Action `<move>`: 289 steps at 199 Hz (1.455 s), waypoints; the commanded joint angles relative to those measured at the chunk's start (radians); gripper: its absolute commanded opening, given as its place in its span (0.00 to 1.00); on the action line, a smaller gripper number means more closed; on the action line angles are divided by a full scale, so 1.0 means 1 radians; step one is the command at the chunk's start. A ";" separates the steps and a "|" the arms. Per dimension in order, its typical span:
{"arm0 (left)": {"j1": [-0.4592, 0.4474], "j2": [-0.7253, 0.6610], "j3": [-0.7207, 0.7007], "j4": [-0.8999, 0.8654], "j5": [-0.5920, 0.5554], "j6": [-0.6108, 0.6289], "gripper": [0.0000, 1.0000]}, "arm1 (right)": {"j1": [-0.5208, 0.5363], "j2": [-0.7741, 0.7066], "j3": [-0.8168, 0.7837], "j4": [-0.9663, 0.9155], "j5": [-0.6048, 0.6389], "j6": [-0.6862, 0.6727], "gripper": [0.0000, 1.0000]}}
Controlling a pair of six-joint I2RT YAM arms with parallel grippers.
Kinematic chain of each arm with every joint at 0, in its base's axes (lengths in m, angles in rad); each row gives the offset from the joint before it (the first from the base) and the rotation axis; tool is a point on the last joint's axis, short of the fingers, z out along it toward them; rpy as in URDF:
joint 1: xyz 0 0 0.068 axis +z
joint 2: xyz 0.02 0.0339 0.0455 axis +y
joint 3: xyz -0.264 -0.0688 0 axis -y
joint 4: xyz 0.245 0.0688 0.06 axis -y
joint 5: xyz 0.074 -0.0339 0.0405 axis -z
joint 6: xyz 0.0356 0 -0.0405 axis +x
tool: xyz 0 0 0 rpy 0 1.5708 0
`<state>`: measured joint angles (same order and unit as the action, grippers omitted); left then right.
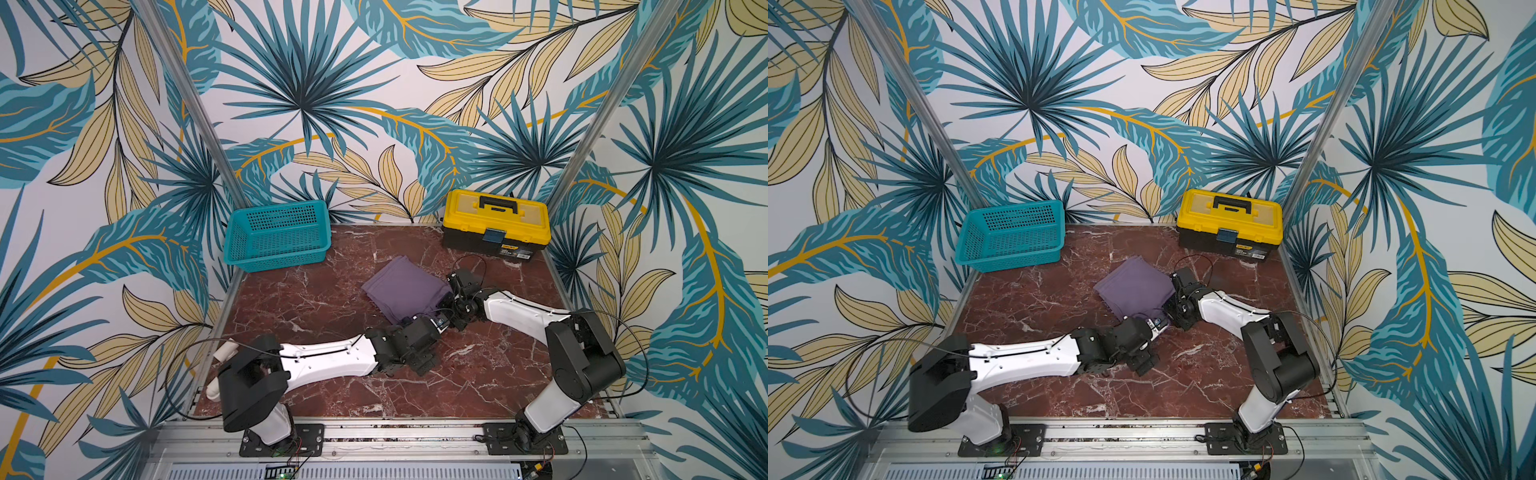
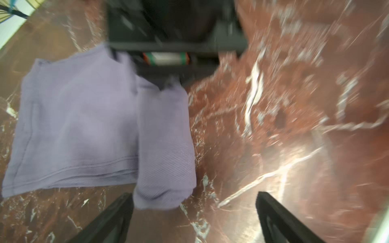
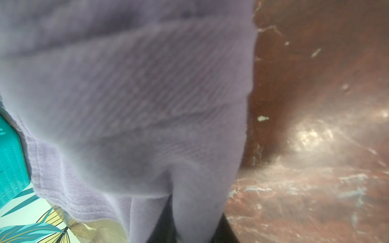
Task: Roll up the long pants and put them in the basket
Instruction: Roll the long pant at the center of the board.
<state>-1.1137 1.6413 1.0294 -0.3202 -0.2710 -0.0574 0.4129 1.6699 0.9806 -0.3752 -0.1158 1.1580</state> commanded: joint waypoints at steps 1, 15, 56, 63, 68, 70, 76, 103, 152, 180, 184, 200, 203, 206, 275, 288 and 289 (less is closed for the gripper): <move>0.002 0.074 0.059 0.017 -0.111 0.061 1.00 | 0.019 0.016 0.005 -0.131 0.016 0.004 0.23; 0.011 0.129 0.085 0.010 -0.138 0.088 1.00 | 0.024 0.010 0.007 -0.136 0.002 0.002 0.23; 0.074 0.196 0.076 0.101 -0.014 0.126 0.74 | 0.027 -0.002 -0.010 -0.105 -0.072 0.002 0.23; 0.078 0.199 0.072 0.116 0.025 0.137 0.59 | 0.026 -0.001 -0.011 -0.098 -0.087 0.006 0.23; 0.080 0.199 0.071 0.122 0.070 0.147 0.50 | 0.027 -0.002 -0.013 -0.091 -0.092 0.005 0.25; 0.081 0.200 0.071 0.125 0.086 0.151 0.46 | 0.028 -0.002 -0.013 -0.087 -0.095 0.004 0.25; 0.082 0.199 0.070 0.131 0.146 0.157 0.35 | 0.026 -0.002 -0.012 -0.078 -0.104 -0.004 0.29; 0.137 0.155 0.013 0.216 0.477 0.018 0.00 | -0.017 -0.028 0.012 -0.077 -0.101 -0.062 0.55; 0.412 0.180 -0.254 0.714 0.879 -0.448 0.00 | -0.064 -0.127 0.021 -0.040 -0.155 -0.216 0.72; 0.462 0.204 -0.304 0.766 0.980 -0.565 0.00 | -0.055 -0.099 -0.053 0.088 -0.188 -0.182 0.73; 0.464 0.204 -0.306 0.753 0.979 -0.561 0.00 | -0.052 -0.093 -0.058 0.106 -0.188 -0.179 0.74; 0.468 0.207 -0.301 0.692 0.984 -0.535 0.00 | -0.038 -0.058 -0.056 0.145 -0.181 -0.172 0.74; 0.468 0.207 -0.296 0.676 0.984 -0.529 0.00 | -0.034 -0.050 -0.054 0.148 -0.180 -0.171 0.74; 0.468 0.209 -0.293 0.663 0.986 -0.522 0.00 | -0.032 -0.042 -0.049 0.148 -0.178 -0.169 0.74; 0.454 0.023 -0.230 0.113 0.445 -0.300 0.40 | 0.001 0.151 0.011 0.020 -0.108 -0.095 0.25; 0.379 -0.050 -0.188 -0.036 0.239 -0.198 0.48 | 0.007 0.137 0.026 -0.054 -0.099 -0.110 0.22; 0.372 -0.055 -0.184 -0.045 0.225 -0.194 0.48 | 0.008 0.136 0.028 -0.061 -0.099 -0.112 0.22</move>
<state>-0.6666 1.6981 0.7956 0.0612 0.4114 -0.4400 0.4175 1.7679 1.0164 -0.2379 -0.2855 1.0473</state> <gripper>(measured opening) 0.433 0.279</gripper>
